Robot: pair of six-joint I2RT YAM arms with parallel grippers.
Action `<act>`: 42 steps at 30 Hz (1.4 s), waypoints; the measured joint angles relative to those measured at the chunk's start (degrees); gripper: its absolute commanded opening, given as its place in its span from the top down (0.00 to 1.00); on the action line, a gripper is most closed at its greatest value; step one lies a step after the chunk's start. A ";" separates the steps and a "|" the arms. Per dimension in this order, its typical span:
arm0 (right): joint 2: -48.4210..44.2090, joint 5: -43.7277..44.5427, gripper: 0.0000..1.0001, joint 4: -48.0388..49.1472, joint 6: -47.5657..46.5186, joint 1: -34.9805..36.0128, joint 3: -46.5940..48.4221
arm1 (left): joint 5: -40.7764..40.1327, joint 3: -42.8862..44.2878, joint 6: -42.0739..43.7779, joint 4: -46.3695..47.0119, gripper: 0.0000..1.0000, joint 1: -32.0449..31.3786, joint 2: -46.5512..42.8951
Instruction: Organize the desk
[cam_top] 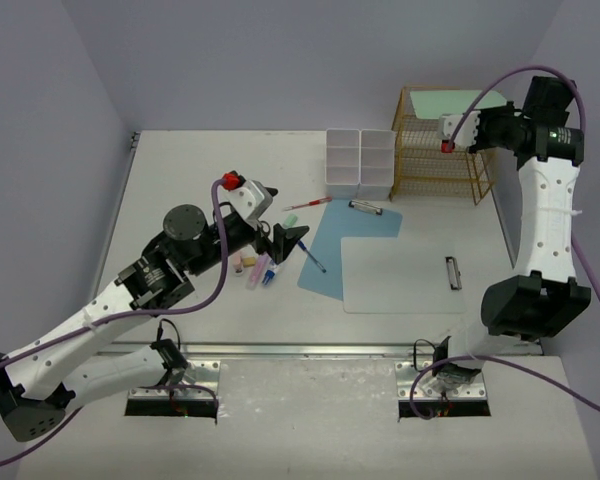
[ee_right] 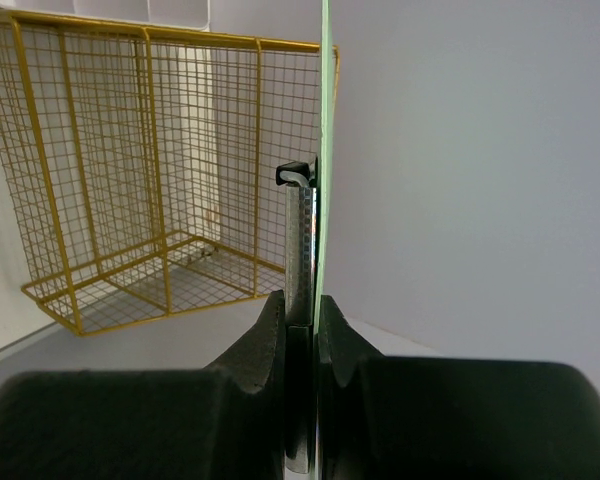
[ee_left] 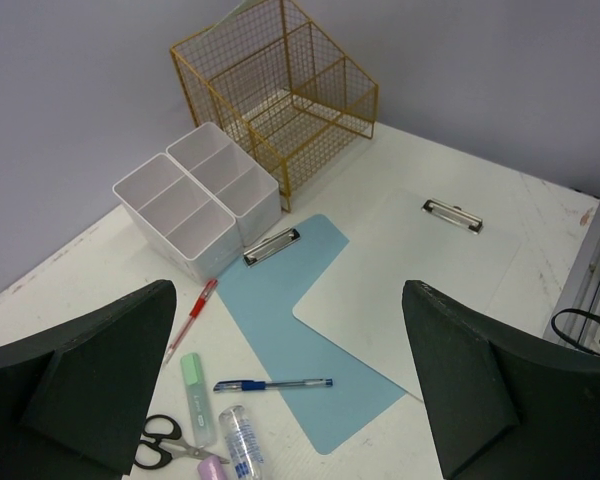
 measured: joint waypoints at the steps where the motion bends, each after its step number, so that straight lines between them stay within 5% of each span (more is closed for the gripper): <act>1: -0.57 -0.22 1.00 -0.02 -0.01 -0.09 -0.12 | -0.01 0.00 -0.02 -0.01 0.06 0.00 0.09; 19: -2.91 -1.75 1.00 -0.51 -1.01 -1.21 -2.11 | 0.02 0.00 -0.58 -0.32 0.06 0.00 0.44; 35: 6.64 -1.75 1.00 -3.61 -2.92 -1.46 1.77 | 0.42 -0.04 -0.62 -0.38 0.06 0.00 0.79; 39: 8.64 -1.75 0.79 -3.53 -2.82 -1.46 4.04 | 0.82 -0.16 -0.83 -0.38 0.06 0.00 1.24; 40: 9.01 -1.78 0.62 -2.67 -2.02 -1.46 4.34 | 0.88 -0.22 -0.92 -0.33 0.06 0.00 1.31; 42: 9.53 -1.78 0.45 -0.24 -0.15 -1.46 4.60 | 0.92 -0.52 -1.05 -0.24 0.06 0.00 1.33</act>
